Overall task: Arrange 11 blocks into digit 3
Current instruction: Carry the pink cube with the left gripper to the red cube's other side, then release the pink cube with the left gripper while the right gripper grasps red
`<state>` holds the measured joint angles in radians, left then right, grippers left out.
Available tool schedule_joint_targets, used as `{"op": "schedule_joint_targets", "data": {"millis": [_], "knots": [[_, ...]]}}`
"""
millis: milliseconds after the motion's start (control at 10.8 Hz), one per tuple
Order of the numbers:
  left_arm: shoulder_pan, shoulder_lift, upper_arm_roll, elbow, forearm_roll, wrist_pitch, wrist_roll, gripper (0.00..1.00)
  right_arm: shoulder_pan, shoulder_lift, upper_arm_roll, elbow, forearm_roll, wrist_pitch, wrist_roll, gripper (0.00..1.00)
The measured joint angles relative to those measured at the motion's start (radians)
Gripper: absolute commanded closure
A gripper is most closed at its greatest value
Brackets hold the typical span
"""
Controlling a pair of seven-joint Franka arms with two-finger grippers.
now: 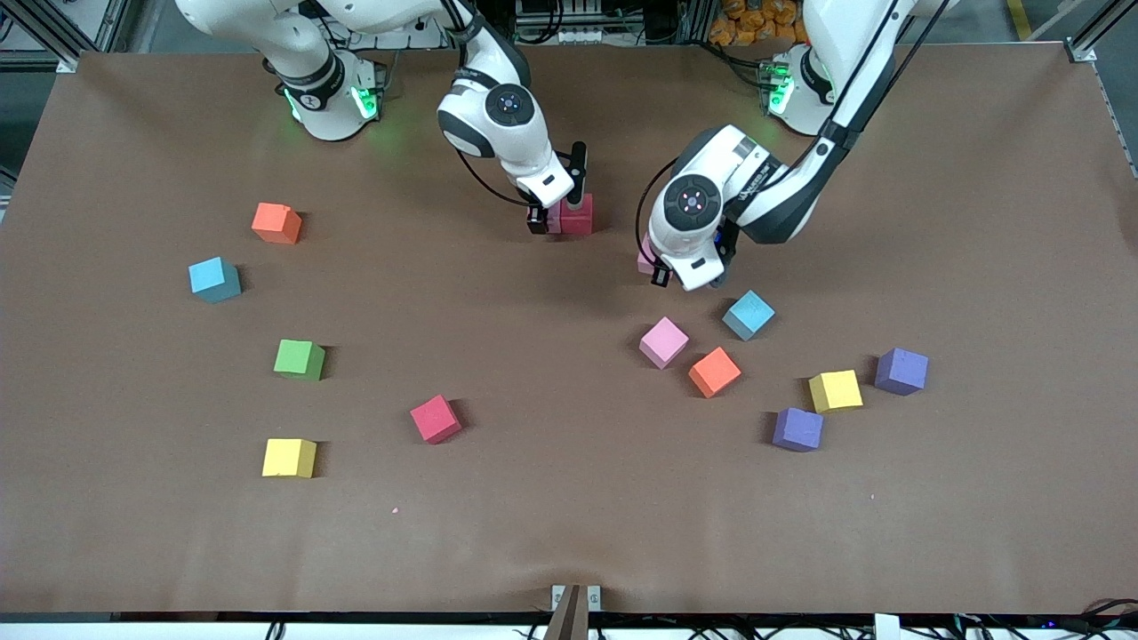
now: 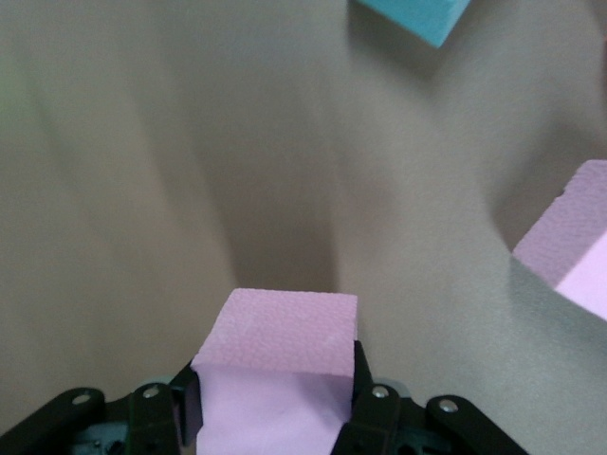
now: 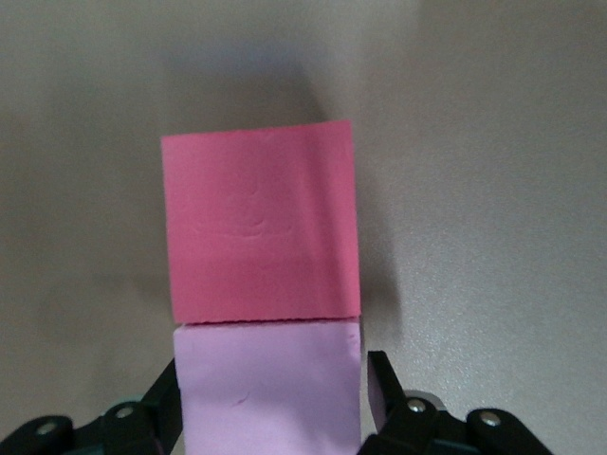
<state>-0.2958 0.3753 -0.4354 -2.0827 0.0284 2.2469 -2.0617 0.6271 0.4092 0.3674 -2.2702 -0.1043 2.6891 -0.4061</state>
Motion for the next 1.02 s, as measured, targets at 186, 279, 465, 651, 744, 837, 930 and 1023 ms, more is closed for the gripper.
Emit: {"op": "schedule_joint_targets", "data": {"millis": [186,279,465,651,744,837,930,1023], "knots": [[-0.002,-0.023,-0.032,-0.088,0.000,0.099,-0.114,0.83,0.005,0.001,0.001,0.001,0.000,-0.003,0.036,0.17],[-0.002,-0.028,-0.040,-0.109,0.000,0.124,-0.184,0.83,0.016,0.002,0.001,0.001,0.000,-0.003,0.052,0.09],[-0.019,-0.029,-0.054,-0.133,0.000,0.158,-0.304,0.83,0.024,0.000,0.001,0.008,0.000,-0.012,0.061,0.00],[-0.057,-0.028,-0.061,-0.159,0.000,0.210,-0.381,0.83,0.023,-0.016,-0.002,0.019,0.000,-0.037,0.061,0.00],[-0.077,-0.027,-0.062,-0.173,0.000,0.232,-0.403,0.83,0.022,-0.029,-0.002,0.023,0.000,-0.055,0.061,0.00],[-0.092,-0.027,-0.062,-0.188,0.000,0.248,-0.418,0.83,0.020,-0.045,-0.003,0.024,0.000,-0.089,0.061,0.00],[-0.095,-0.027,-0.062,-0.199,0.000,0.260,-0.419,0.83,0.014,-0.066,-0.005,0.026,0.000,-0.130,0.061,0.00],[-0.094,-0.027,-0.061,-0.207,0.000,0.270,-0.419,0.84,-0.003,-0.094,-0.006,0.029,0.000,-0.193,0.061,0.00]]}}
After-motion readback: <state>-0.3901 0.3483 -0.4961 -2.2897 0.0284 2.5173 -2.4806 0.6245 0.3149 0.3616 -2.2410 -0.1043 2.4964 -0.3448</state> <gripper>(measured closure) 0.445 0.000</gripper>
